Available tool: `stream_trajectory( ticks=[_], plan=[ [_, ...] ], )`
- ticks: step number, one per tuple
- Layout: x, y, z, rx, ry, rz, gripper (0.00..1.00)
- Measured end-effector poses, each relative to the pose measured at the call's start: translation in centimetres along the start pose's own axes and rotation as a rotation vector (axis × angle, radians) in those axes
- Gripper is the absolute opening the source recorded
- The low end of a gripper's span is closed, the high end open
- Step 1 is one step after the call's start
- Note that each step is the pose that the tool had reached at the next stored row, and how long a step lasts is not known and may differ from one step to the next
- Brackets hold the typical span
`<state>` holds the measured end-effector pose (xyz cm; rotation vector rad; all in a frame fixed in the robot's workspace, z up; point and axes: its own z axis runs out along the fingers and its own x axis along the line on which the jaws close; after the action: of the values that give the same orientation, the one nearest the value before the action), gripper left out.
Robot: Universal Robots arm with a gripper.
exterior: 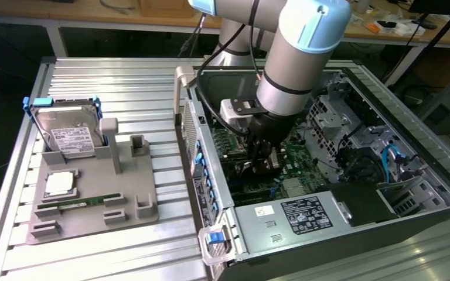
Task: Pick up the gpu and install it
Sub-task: 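Insert the gpu into the slot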
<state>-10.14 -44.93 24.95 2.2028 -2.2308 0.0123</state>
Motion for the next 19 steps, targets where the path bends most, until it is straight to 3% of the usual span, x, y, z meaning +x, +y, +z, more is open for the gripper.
stream_trajectory(
  ticks=[19],
  plan=[
    [-1.1, 0.03, -1.35, 0.0029, 0.0009, 0.000, 0.33]
  ],
)
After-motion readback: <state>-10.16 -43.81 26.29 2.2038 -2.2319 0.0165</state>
